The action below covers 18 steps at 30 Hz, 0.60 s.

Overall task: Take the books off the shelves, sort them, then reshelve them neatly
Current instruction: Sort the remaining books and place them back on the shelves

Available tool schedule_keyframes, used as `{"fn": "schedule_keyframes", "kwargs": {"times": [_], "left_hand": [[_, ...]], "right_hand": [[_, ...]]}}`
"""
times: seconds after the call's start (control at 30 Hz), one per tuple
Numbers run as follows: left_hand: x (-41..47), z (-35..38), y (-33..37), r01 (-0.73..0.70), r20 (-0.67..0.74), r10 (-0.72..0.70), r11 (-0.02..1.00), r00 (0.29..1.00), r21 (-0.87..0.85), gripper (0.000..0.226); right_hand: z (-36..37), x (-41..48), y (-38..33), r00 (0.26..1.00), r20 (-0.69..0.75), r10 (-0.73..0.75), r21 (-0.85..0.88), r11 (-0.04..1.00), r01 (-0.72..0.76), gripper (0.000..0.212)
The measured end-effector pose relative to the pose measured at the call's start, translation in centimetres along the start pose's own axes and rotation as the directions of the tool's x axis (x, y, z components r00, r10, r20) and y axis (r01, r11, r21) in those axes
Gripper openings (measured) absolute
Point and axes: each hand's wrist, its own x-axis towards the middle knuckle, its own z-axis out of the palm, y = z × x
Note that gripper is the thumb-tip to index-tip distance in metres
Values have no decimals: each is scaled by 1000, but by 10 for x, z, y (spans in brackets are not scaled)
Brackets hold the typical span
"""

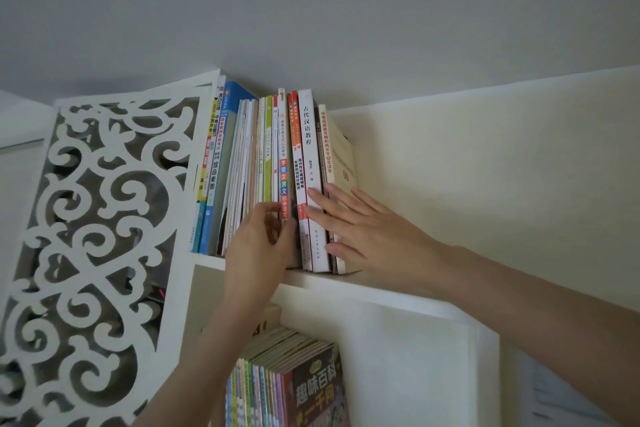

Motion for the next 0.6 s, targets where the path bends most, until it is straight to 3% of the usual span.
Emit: {"fn": "schedule_keyframes", "kwargs": {"times": [0.1, 0.33, 0.47, 0.6], "left_hand": [[8, 3, 4, -22, -6, 22, 996, 1000, 86, 31], [3, 1, 5, 28, -52, -29, 999, 998, -18, 21], [1, -6, 11, -40, -59, 40, 999, 997, 5, 14], [-10, -29, 20, -80, -138, 76, 996, 987, -24, 15]], "right_hand": [[-6, 1, 3, 999, 46, -13, -43, 999, 15, 77], [-12, 2, 3, 997, 77, -21, -58, 998, 26, 78], [-7, 1, 9, 999, 16, -29, -64, 998, 30, 68], [0, 1, 10, 994, -105, -25, -189, 982, 4, 55]]}}
